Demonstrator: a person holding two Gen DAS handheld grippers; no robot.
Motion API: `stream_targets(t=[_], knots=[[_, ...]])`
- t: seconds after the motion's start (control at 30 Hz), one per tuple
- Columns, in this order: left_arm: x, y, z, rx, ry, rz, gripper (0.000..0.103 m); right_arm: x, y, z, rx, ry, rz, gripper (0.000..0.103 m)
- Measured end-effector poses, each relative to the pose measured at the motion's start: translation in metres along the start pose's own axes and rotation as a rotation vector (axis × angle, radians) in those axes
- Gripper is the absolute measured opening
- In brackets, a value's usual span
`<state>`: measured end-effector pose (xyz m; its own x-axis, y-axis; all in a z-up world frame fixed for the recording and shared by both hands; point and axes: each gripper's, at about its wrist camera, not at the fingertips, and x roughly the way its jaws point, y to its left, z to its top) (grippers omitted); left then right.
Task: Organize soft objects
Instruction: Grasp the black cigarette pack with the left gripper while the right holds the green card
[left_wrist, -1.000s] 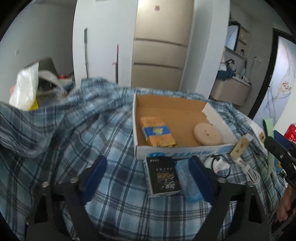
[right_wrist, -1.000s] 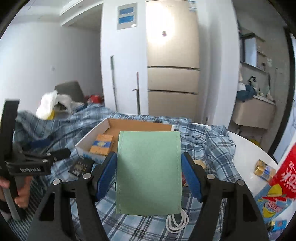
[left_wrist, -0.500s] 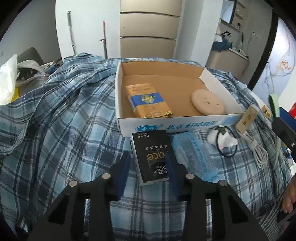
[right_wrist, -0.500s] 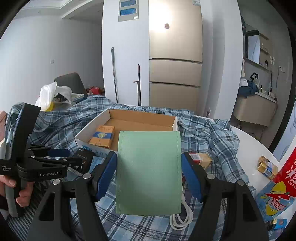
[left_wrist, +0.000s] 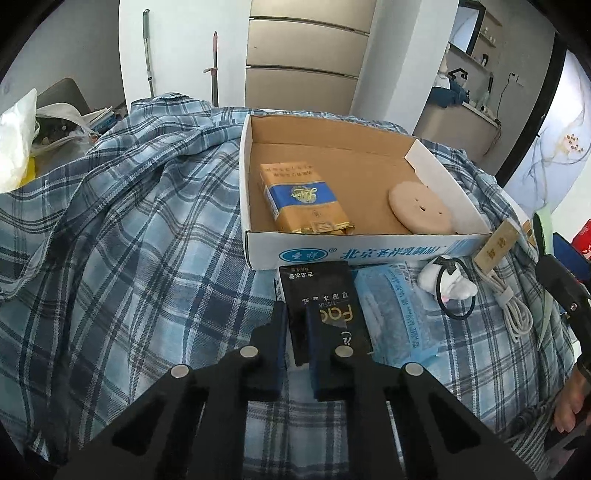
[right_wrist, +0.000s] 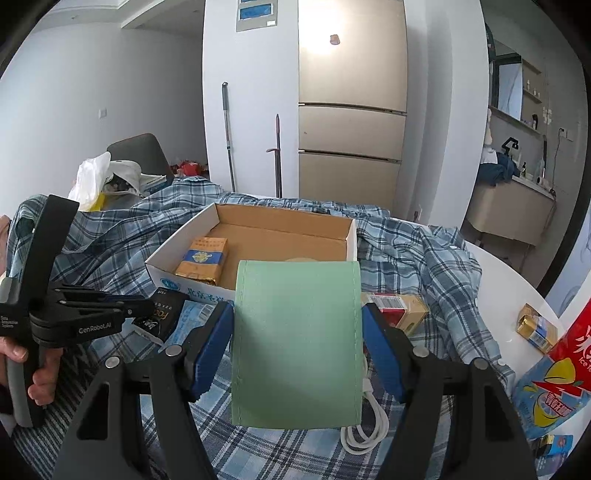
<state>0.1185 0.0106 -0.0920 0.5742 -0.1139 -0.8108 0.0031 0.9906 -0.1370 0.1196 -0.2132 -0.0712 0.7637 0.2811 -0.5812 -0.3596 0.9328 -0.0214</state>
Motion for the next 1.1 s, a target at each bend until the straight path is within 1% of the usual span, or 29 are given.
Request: stream_targets(t=[0.07, 0.1, 0.2, 0.23, 0.27, 0.4, 0.5, 0.57, 0.63, 0.67, 0.77, 0.87, 0.9, 0.93, 1.0, 1.07, 1.1], knots=[[-0.002, 0.002, 0.000, -0.006, -0.009, -0.009, 0.011, 0.000, 0.000, 0.000, 0.000, 0.004, 0.002, 0.070], [-0.005, 0.004, 0.000, -0.016, -0.021, -0.026, 0.011, 0.000, 0.000, -0.001, 0.000, 0.004, 0.002, 0.070], [-0.017, 0.014, 0.001, -0.070, -0.071, -0.124, 0.011, -0.001, 0.001, 0.000, 0.001, -0.004, 0.000, 0.070], [-0.019, 0.017, 0.001, -0.086, -0.082, -0.144, 0.011, -0.001, 0.000, 0.000, 0.002, -0.002, 0.000, 0.070], [-0.021, 0.018, 0.002, -0.092, -0.089, -0.144, 0.011, -0.001, 0.000, -0.001, 0.002, 0.001, 0.001, 0.070], [-0.016, 0.010, 0.001, -0.059, -0.054, -0.154, 0.011, -0.001, 0.000, 0.000, 0.001, 0.001, 0.001, 0.070], [-0.018, 0.004, 0.000, -0.031, -0.063, -0.152, 0.011, -0.001, 0.001, -0.001, -0.004, 0.000, 0.001, 0.070], [-0.016, 0.002, -0.001, -0.020, -0.054, -0.151, 0.011, -0.001, 0.001, 0.000, -0.003, 0.003, 0.006, 0.070], [-0.006, -0.001, -0.001, -0.002, 0.002, -0.129, 0.011, 0.000, -0.001, 0.000, 0.006, 0.008, 0.010, 0.070], [-0.003, -0.002, -0.002, 0.004, 0.018, -0.123, 0.011, 0.001, -0.002, 0.000, 0.011, 0.010, 0.011, 0.070], [-0.003, -0.007, -0.002, 0.027, 0.013, -0.098, 0.011, 0.003, -0.003, 0.000, 0.016, 0.015, 0.012, 0.070], [-0.004, -0.004, -0.002, 0.017, 0.007, -0.110, 0.011, 0.003, -0.003, -0.001, 0.011, 0.015, 0.013, 0.070], [-0.006, -0.001, -0.002, 0.003, -0.004, -0.135, 0.011, 0.003, -0.002, -0.001, 0.009, 0.015, 0.012, 0.070], [-0.012, 0.003, -0.001, -0.023, -0.031, -0.180, 0.011, 0.003, -0.002, -0.001, 0.008, 0.015, 0.012, 0.070], [-0.024, 0.009, 0.000, -0.059, -0.096, -0.218, 0.011, 0.003, -0.002, -0.001, 0.007, 0.015, 0.012, 0.070], [-0.034, 0.007, 0.000, -0.041, -0.143, -0.218, 0.011, 0.003, -0.002, -0.001, 0.011, 0.017, 0.014, 0.070], [-0.033, 0.004, 0.000, -0.028, -0.137, -0.209, 0.012, 0.003, -0.003, -0.001, 0.014, 0.019, 0.017, 0.070]])
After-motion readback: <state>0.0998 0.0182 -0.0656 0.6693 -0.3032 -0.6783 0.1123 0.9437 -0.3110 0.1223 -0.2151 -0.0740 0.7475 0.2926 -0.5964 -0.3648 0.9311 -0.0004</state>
